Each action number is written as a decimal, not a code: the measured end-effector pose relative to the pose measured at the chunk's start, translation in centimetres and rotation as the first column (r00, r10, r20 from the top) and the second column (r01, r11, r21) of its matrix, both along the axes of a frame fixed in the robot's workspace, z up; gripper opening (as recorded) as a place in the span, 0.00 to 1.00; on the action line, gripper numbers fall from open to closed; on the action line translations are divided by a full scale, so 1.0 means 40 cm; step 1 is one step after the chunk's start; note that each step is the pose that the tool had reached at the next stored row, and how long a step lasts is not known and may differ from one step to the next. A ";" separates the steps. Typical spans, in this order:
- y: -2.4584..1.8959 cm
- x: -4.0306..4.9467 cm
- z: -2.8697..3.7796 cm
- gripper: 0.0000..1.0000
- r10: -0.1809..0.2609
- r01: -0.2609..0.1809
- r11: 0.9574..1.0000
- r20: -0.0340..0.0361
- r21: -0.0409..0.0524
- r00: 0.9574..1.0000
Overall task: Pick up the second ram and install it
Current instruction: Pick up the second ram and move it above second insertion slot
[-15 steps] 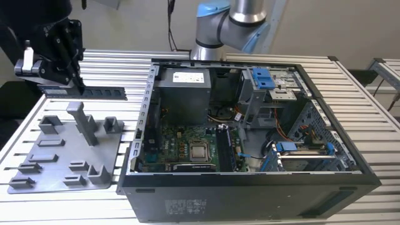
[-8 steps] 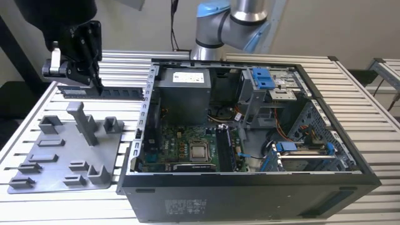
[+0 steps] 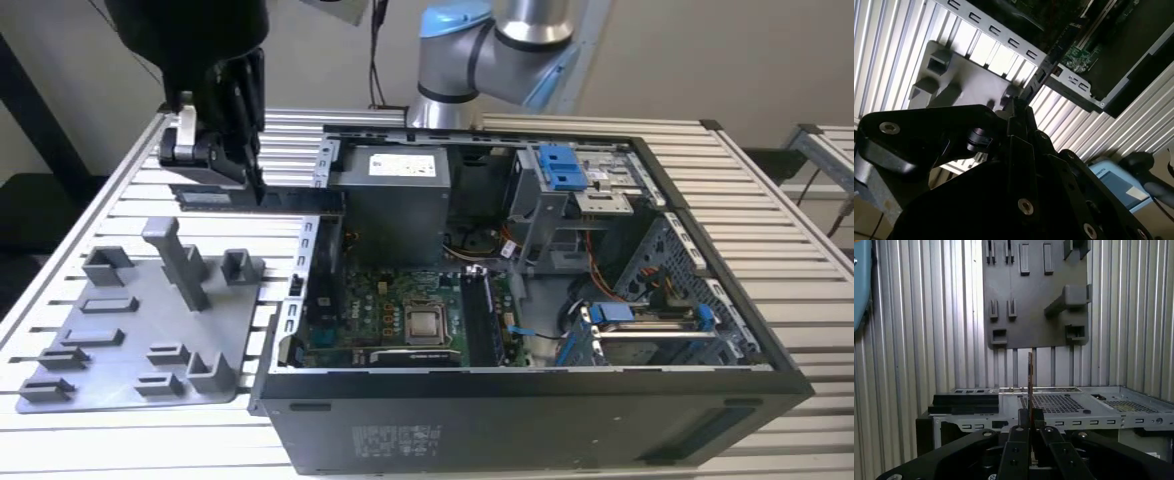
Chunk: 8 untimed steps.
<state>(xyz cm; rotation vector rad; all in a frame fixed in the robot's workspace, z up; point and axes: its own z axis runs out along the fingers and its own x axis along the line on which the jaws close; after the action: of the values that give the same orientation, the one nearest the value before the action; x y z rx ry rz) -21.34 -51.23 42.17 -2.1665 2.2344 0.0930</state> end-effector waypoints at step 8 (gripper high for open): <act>-0.004 0.089 0.000 0.14 0.000 0.000 1.000 -0.003 0.000 1.000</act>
<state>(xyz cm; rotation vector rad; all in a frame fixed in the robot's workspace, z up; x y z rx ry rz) -17.77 -51.38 42.17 -2.1678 2.2360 0.0962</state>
